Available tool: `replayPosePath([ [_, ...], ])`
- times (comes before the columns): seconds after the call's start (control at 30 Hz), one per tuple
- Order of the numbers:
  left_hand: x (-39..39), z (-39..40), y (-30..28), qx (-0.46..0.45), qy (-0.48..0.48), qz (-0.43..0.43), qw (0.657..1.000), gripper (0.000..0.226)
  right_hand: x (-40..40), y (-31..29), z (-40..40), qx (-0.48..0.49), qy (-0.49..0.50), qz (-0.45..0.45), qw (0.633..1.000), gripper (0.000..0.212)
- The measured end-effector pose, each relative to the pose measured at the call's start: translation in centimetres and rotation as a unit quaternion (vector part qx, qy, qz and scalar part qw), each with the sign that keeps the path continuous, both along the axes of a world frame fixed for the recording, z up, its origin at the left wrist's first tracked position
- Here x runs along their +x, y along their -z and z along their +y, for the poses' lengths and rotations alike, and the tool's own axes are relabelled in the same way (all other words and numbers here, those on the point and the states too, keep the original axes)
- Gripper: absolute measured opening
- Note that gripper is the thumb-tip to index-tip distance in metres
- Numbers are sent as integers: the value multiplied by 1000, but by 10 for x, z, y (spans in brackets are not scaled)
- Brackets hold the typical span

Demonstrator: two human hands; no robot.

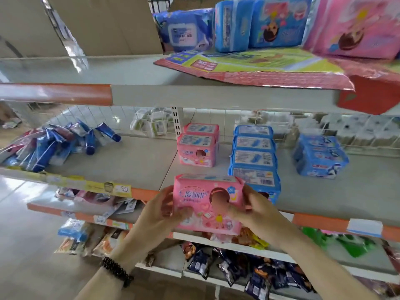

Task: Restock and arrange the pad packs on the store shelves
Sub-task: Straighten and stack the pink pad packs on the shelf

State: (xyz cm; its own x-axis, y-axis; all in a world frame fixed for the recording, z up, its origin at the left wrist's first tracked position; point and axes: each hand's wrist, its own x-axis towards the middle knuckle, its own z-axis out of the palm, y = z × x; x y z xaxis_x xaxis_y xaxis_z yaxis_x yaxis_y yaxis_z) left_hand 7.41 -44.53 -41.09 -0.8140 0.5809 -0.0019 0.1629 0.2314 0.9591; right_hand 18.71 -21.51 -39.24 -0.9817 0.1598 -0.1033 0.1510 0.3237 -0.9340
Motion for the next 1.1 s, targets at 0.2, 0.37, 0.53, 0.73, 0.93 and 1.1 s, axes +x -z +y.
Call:
replayPosePath([
  [0.2, -22, 4, 5, 7, -22, -30, 999, 65, -26, 4, 13, 10, -15, -6, 1000, 36],
  [0.37, -50, 1, 16, -14, -10, -45, 999, 48, -51, 15, 14, -5, -10, -20, 1000, 36],
  [0.53, -99, -9, 34, -22, 27, -77, 996, 56, -96, 27, -2, 35, 0, -38, 999, 47],
  [0.73, -172, -5, 60, -47, 51, -36, 997, 69, -148, 37, -23, 26, 67, -55, 996, 75],
  [0.93, -225, 19, 80, -70, 112, 20, 991, 65, -184, 62, -29, 40, 164, -60, 984, 69],
  [1.1, -247, 36, 104, -87, 127, 23, 988, 65, -198, 82, -28, 84, 215, -70, 971, 63],
])
